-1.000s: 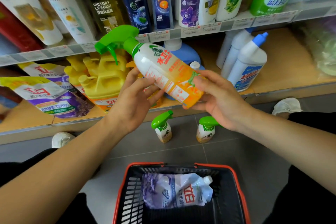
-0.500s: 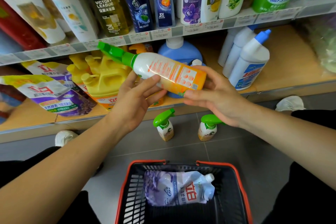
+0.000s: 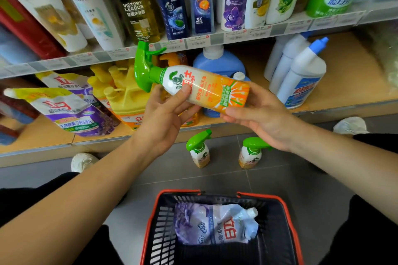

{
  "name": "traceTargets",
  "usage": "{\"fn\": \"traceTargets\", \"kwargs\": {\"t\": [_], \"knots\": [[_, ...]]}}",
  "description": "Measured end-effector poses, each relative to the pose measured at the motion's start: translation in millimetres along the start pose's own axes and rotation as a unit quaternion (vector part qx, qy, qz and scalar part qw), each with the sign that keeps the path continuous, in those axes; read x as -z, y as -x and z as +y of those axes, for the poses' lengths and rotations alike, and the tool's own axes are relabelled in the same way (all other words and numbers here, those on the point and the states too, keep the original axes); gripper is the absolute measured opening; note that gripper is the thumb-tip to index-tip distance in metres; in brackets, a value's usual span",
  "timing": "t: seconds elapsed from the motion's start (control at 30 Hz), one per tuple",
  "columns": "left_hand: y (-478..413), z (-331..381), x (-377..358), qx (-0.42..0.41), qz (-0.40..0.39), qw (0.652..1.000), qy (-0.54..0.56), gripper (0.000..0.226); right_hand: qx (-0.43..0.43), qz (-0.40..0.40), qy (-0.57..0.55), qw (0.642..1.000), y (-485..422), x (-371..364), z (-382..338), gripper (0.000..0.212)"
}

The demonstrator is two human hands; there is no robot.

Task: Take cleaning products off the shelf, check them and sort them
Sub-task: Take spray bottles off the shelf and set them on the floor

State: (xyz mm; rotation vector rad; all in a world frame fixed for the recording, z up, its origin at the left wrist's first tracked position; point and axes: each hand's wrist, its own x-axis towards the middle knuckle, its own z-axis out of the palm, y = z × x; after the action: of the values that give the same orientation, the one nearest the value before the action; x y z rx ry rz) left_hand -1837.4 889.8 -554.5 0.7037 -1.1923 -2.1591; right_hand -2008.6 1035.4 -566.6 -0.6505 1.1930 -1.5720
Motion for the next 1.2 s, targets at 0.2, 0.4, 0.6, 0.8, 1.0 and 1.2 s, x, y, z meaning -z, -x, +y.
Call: {"fn": "traceTargets", "kwargs": {"t": [0.2,0.4,0.6,0.8,1.0,1.2], "knots": [[-1,0,6,0.043,0.029,0.993,-0.107,0.054,0.098,0.076,0.091,0.988,-1,4,2,0.072],[7,-3,18,-0.041,0.111,0.909,-0.399,0.038,0.173,0.067,0.261,0.947,2,11,-14,0.079],[8,-1,19,-0.195,-0.117,0.819,-0.526,0.091,0.193,-0.004,0.368,0.909,8,1,-23,0.076],[8,0,17,-0.14,-0.232,0.825,-0.496,0.089,0.177,-0.073,0.359,0.914,14,-9,-20,0.078],[12,-11,20,-0.25,-0.205,0.761,-0.562,0.09,0.146,-0.071,0.336,0.928,14,-14,-25,0.051],[13,-20,16,-0.248,-0.201,0.778,-0.541,0.087,0.158,-0.04,0.322,0.932,12,-13,-19,0.024]]}}
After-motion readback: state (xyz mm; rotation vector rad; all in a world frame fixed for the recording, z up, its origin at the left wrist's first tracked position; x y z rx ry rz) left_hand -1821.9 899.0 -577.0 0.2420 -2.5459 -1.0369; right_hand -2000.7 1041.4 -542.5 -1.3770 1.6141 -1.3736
